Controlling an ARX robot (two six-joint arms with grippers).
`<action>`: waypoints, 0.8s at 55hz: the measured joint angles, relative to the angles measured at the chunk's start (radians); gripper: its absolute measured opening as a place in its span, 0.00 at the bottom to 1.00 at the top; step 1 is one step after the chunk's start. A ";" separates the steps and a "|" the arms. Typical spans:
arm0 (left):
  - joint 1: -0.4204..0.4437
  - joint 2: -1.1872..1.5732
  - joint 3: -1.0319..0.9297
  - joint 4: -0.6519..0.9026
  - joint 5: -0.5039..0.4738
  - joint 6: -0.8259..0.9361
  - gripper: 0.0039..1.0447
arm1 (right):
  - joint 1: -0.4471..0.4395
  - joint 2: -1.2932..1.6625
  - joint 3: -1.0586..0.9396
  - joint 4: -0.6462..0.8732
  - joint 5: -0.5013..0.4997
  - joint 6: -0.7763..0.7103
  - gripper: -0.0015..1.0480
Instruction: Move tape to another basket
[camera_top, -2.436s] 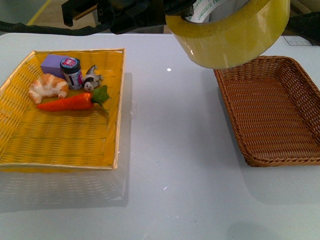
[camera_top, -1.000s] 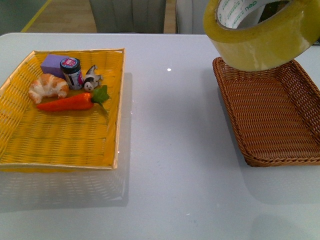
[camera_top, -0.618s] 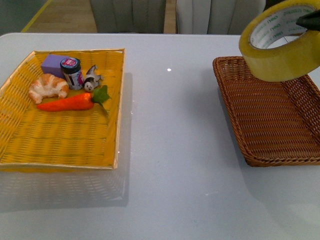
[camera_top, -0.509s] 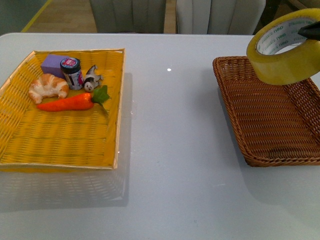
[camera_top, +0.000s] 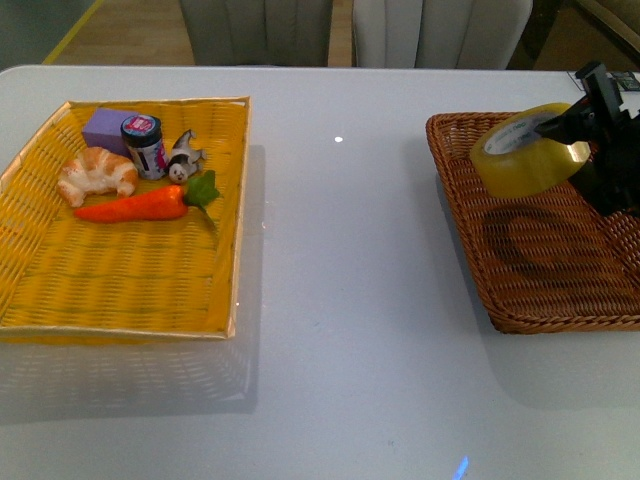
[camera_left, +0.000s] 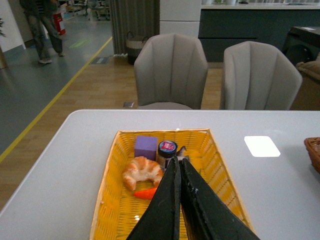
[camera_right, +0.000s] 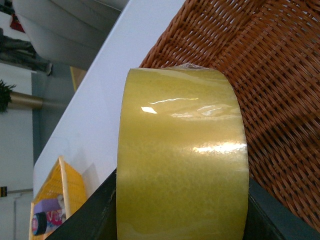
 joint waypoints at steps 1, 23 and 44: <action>0.009 -0.011 -0.004 -0.006 -0.001 0.000 0.01 | 0.003 0.013 0.010 0.000 0.004 0.004 0.45; 0.022 -0.171 -0.071 -0.088 0.009 0.000 0.01 | 0.031 0.145 0.108 -0.010 0.065 0.036 0.45; 0.022 -0.345 -0.071 -0.252 0.009 0.000 0.01 | -0.020 0.140 0.051 0.011 0.061 0.032 0.85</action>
